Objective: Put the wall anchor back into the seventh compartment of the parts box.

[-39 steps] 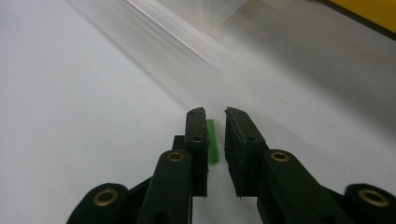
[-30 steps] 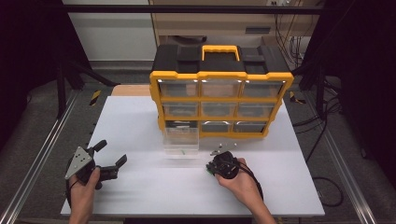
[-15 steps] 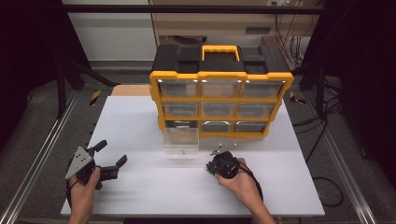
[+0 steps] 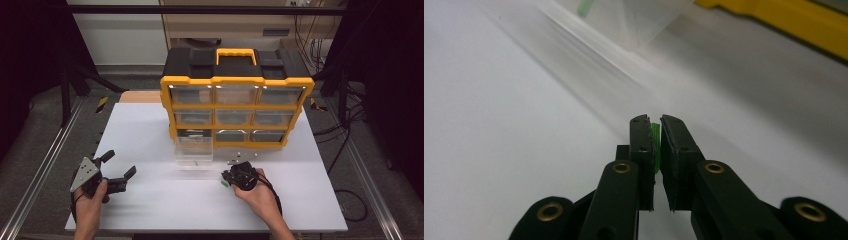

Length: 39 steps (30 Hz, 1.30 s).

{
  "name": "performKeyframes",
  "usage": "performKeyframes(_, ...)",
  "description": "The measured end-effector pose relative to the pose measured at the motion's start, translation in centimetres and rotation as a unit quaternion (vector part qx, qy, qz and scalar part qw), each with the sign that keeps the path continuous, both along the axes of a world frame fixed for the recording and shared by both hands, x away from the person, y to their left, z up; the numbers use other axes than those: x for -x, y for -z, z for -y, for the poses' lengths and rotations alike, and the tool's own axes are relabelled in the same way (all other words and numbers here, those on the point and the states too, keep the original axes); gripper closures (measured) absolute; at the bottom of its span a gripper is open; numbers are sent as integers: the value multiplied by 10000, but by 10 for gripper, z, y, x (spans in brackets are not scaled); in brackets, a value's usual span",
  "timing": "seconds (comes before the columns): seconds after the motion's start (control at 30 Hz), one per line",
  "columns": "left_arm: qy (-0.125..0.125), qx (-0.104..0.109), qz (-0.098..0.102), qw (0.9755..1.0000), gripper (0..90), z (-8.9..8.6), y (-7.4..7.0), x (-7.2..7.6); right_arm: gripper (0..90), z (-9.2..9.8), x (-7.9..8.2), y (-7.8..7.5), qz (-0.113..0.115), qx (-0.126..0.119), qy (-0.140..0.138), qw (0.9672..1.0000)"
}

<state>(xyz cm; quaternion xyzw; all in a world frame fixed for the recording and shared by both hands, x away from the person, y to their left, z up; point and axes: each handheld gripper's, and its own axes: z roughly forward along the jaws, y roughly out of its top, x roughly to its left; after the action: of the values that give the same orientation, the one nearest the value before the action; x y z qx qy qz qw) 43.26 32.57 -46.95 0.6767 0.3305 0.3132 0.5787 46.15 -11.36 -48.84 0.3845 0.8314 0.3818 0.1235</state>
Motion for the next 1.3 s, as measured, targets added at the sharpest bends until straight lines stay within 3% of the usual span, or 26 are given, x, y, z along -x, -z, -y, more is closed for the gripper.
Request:
performKeyframes(0.2, 1, -4, 4, 10000, 3, 0, 0, 0, 842, 6, 0, -12, 296, -441, 133, 9985)
performKeyframes(0.47, -1, -11, 6, 10000, 3, 0, 0, 1, 842, 6, 2, -36, 684, -736, 210, 9947)
performKeyframes(0.77, -4, -7, 8, 10000, 3, 0, 0, 1, 842, 8, -2, -60, 955, -879, 238, 9913)
performKeyframes(1.3, -5, 9, 17, 10000, 3, 0, -1, 2, 842, 4, -12, -93, 1187, -1122, 239, 9863)
